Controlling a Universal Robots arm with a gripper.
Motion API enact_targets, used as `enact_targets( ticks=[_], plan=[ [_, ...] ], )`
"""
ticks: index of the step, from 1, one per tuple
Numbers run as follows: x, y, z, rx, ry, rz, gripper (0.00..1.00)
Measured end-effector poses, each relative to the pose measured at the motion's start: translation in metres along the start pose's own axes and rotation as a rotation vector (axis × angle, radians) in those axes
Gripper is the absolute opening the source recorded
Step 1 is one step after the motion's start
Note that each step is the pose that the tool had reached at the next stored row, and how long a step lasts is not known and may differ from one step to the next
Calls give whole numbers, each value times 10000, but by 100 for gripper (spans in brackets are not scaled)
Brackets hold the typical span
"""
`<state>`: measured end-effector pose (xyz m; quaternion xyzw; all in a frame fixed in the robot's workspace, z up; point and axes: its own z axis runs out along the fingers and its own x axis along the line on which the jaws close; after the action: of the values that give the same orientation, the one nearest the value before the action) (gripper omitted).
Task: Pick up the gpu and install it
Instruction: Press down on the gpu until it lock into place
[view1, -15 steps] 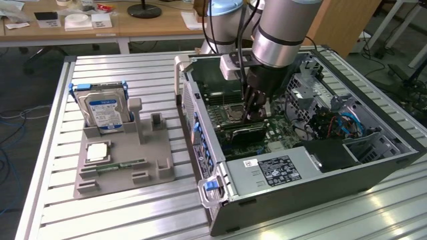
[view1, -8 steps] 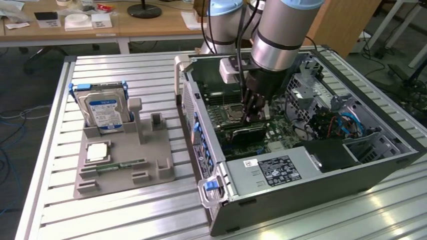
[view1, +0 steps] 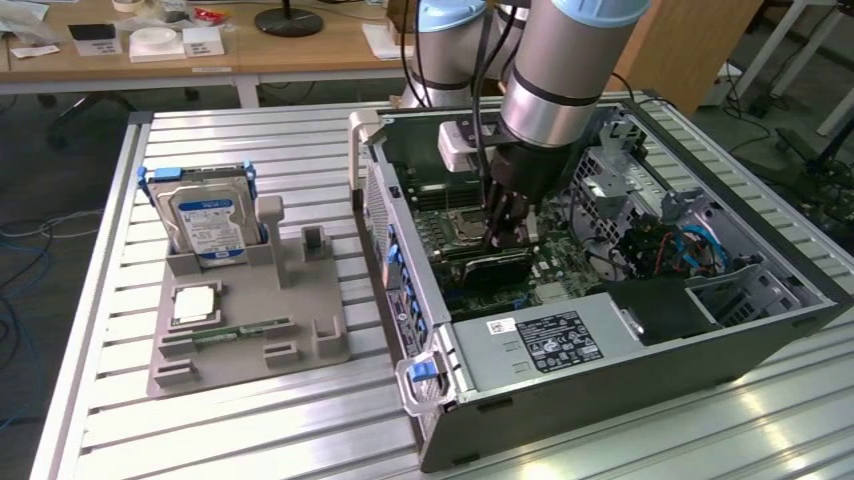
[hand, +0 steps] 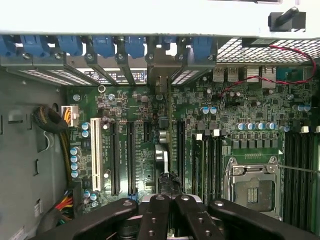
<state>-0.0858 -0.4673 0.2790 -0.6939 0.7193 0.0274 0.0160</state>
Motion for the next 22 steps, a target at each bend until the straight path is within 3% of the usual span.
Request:
enact_targets(
  ticks=[22],
  plan=[
    [-19,1,63,2,-17,0,11]
  ],
)
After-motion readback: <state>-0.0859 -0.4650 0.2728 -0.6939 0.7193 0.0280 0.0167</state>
